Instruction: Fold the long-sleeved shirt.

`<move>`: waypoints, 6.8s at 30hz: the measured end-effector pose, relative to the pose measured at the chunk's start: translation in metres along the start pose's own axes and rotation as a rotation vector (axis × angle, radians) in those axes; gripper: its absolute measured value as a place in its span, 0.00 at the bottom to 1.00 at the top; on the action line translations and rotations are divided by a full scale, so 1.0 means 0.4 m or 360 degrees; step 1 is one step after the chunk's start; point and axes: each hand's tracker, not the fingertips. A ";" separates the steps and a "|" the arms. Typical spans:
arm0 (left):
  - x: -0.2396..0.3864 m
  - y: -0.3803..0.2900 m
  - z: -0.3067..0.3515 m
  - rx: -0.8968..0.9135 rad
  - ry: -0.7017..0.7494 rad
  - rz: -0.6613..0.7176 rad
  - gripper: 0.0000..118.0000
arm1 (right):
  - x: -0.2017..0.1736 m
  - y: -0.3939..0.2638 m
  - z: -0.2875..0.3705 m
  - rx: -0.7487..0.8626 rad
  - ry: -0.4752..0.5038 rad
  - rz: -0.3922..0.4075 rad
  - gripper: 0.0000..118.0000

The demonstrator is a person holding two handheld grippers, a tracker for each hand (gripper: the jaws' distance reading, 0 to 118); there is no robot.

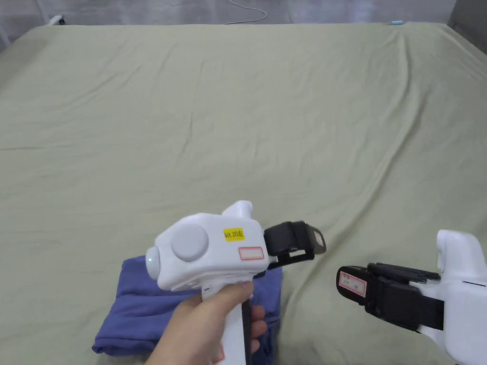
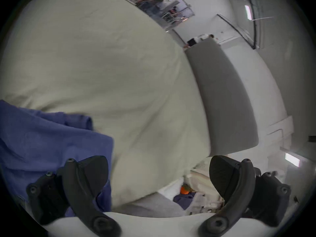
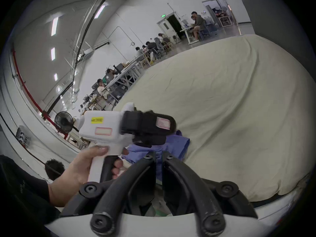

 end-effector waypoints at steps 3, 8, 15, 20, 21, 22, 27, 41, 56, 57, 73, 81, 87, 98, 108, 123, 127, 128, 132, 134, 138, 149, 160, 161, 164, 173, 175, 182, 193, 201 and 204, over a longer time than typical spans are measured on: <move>0.007 0.014 0.100 0.0129 -0.0170 0.0013 0.65 | 0.004 -0.002 0.006 0.0018 0.0027 -0.0015 0.03; -0.037 0.008 0.208 0.0303 0.0646 -0.0242 0.02 | 0.005 -0.013 -0.009 0.0012 0.0028 -0.0048 0.03; -0.149 -0.112 0.015 -0.0160 0.0848 -0.0258 0.02 | -0.004 -0.024 -0.022 -0.0046 -0.0017 -0.0022 0.03; -0.064 -0.178 -0.105 -0.0197 0.0864 -0.0492 0.02 | -0.006 -0.024 -0.029 -0.0104 -0.0164 -0.0070 0.03; -0.056 -0.177 -0.117 -0.0240 0.0791 -0.0466 0.02 | -0.004 -0.023 -0.029 -0.0106 -0.0186 -0.0091 0.03; -0.048 -0.176 -0.130 -0.0261 0.0674 -0.0394 0.02 | 0.001 -0.021 -0.029 -0.0106 -0.0235 -0.0134 0.03; -0.003 -0.148 -0.070 -0.0198 0.0335 -0.0386 0.01 | 0.030 0.005 -0.039 0.0019 -0.0361 -0.0376 0.03; -0.371 0.005 0.429 0.0135 0.0747 -0.0016 0.01 | -0.066 -0.030 -0.552 -0.0620 -0.0401 -0.0356 0.03; -0.491 0.022 0.425 0.0069 0.0573 0.0109 0.23 | -0.048 -0.090 -0.640 -0.0733 -0.0459 -0.0135 0.02; -0.506 0.020 0.409 0.0061 0.0544 0.0171 0.69 | -0.044 -0.090 -0.638 -0.0730 -0.0448 -0.0157 0.02; -0.592 -0.006 0.352 -0.0040 0.0165 0.0401 0.01 | -0.020 -0.066 -0.612 -0.0756 -0.0324 -0.0333 0.02; -0.581 0.091 0.593 0.0197 -0.0015 0.0475 0.01 | -0.254 0.026 -0.606 -0.0551 -0.0239 -0.0227 0.02; -0.673 0.164 0.870 0.0430 0.0380 0.0430 0.01 | -0.425 0.061 -0.659 -0.0488 0.0067 -0.0135 0.02; -0.868 0.131 1.092 0.0515 0.1351 0.0521 0.30 | -0.640 0.016 -0.775 -0.0615 0.0234 -0.0085 0.02; -0.705 0.135 1.112 0.0743 0.1468 0.0274 0.99 | -0.652 0.030 -0.717 -0.0582 0.0242 -0.0025 0.02; 0.200 0.095 0.778 0.1328 0.1131 -0.0993 0.00 | -0.507 0.320 -0.113 0.0720 -0.0476 0.0490 0.02; 0.348 0.064 0.696 0.1496 0.0991 -0.1076 0.00 | -0.484 0.336 0.057 0.0992 -0.0637 0.0585 0.02; 0.372 0.058 0.685 0.1517 0.0953 -0.1072 0.00 | -0.479 0.337 0.090 0.1032 -0.0663 0.0593 0.02; 0.468 0.010 0.643 0.1555 0.0866 -0.1129 0.00 | -0.450 0.331 0.197 0.1117 -0.0754 0.0653 0.02; 0.505 -0.015 0.613 0.1565 0.0881 -0.1162 0.00 | -0.432 0.319 0.233 0.1160 -0.0734 0.0680 0.02; 0.534 -0.040 0.571 0.1482 0.0805 -0.1153 0.00 | -0.417 0.313 0.264 0.1160 -0.0775 0.0663 0.02; 0.549 -0.075 0.582 0.1558 0.0970 -0.1163 1.00 | -0.429 0.340 0.268 0.1140 -0.0767 0.0662 1.00; 0.562 -0.094 0.601 0.1523 0.0893 -0.1155 1.00 | -0.468 0.343 0.233 0.1098 -0.0788 0.0652 1.00; 0.560 -0.096 0.608 0.1528 0.0882 -0.1151 1.00 | -0.470 0.344 0.231 0.1097 -0.0786 0.0649 1.00; 0.565 -0.104 0.608 0.1533 0.0885 -0.1166 1.00 | -0.477 0.339 0.227 0.1109 -0.0795 0.0653 1.00; 0.572 -0.111 0.604 0.1538 0.0898 -0.1185 1.00 | -0.475 0.338 0.240 0.1151 -0.0820 0.0629 1.00; 0.572 -0.112 0.604 0.1537 0.0890 -0.1179 1.00 | -0.476 0.346 0.242 0.1146 -0.0829 0.0610 1.00; 0.565 -0.117 0.621 0.1534 0.0879 -0.1157 1.00 | -0.479 0.347 0.236 0.1132 -0.0812 0.0579 1.00; 0.554 -0.119 0.649 0.1550 0.0879 -0.1141 1.00 | -0.500 0.346 0.227 0.1109 -0.0786 0.0544 1.00; 0.552 -0.120 0.654 0.1548 0.0886 -0.1143 1.00 | -0.516 0.331 0.207 0.1102 -0.0840 0.0606 1.00; 0.550 -0.119 0.654 0.1542 0.0887 -0.1140 1.00 | -0.520 0.323 0.201 0.1131 -0.0872 0.0631 1.00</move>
